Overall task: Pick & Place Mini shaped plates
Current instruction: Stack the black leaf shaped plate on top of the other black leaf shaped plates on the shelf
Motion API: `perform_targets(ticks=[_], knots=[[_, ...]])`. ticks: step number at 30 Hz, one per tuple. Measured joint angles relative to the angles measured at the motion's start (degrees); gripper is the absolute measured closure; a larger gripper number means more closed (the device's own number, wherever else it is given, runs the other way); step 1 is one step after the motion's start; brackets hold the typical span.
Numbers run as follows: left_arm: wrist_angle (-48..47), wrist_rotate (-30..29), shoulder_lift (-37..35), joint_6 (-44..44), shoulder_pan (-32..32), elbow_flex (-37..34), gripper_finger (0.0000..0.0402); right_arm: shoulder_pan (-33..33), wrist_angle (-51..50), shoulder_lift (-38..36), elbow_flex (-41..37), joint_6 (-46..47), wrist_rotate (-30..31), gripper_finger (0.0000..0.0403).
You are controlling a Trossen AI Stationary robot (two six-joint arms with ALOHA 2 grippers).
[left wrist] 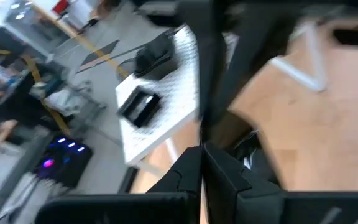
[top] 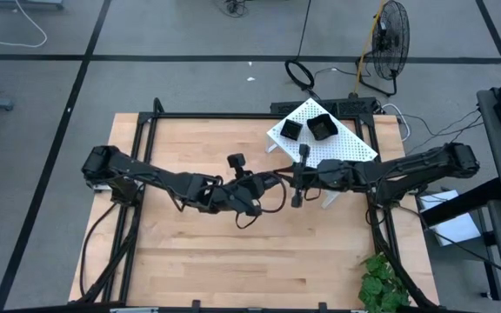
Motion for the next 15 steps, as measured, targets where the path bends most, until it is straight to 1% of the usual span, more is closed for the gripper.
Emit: perform_targets(ticks=[2,5,8,11,13,15], knots=[[1.1,1.9,0.0,0.3,-0.4,0.0,0.0385,0.0,0.2,0.0,0.0,-0.2,0.0,0.0396],[2.8,1.5,0.0,0.5,-1.3,0.0,0.0385,0.0,0.3,-0.3,0.0,0.8,-0.2,0.0399],[4.8,-2.6,-0.7,3.4,-2.8,0.0,0.0381,0.0,-0.1,-1.7,0.1,2.0,-0.2,0.0401],[7.7,-7.2,-1.9,6.0,-4.0,0.1,0.0369,0.2,-4.6,-3.7,1.2,4.1,-0.1,0.0402],[7.0,-11.0,-3.2,6.6,-5.0,0.0,0.0357,0.2,-9.5,-5.1,3.3,6.5,-0.1,0.0402],[6.4,-13.8,-4.6,6.5,-5.5,0.0,0.0343,0.2,-18.8,-6.8,6.5,10.0,-0.1,0.0402]])
